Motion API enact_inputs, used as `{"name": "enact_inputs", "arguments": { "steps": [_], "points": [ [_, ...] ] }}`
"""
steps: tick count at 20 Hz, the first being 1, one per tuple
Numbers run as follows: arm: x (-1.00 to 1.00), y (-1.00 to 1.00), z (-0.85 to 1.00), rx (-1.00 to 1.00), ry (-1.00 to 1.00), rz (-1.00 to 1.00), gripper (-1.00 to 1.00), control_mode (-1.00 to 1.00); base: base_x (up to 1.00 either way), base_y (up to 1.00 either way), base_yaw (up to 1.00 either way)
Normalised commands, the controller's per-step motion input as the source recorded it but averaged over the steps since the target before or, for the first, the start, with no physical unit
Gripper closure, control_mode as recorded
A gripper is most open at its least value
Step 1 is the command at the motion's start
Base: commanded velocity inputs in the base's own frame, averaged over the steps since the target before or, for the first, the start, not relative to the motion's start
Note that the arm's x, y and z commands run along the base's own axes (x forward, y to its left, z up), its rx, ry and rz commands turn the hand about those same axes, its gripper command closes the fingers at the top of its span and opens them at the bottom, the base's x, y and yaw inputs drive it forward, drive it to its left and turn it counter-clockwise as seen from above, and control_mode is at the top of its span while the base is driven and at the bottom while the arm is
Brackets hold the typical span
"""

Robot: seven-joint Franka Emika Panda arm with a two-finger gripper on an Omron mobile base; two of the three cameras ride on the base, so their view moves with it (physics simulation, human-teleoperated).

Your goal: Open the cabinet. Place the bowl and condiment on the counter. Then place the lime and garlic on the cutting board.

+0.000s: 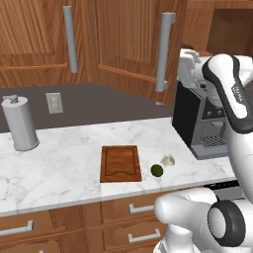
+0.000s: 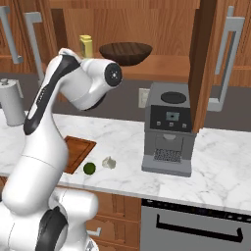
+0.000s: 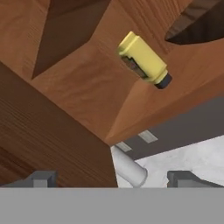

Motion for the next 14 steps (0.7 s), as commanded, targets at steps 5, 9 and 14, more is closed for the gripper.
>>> {"name": "enact_inputs", "arguments": {
  "steps": [5, 9, 14],
  "points": [
    [0.00, 0.55, 0.00, 0.00, 0.00, 0.10, -1.00, -1.00, 0.00, 0.00, 0.00],
    [-0.01, 0.55, 0.00, 0.00, 0.00, 0.13, -1.00, -1.00, 0.00, 0.00, 0.00],
    [-0.03, 0.58, 0.00, 0.00, 0.00, 0.13, -1.00, -1.00, 0.00, 0.00, 0.00]
  ]
}}
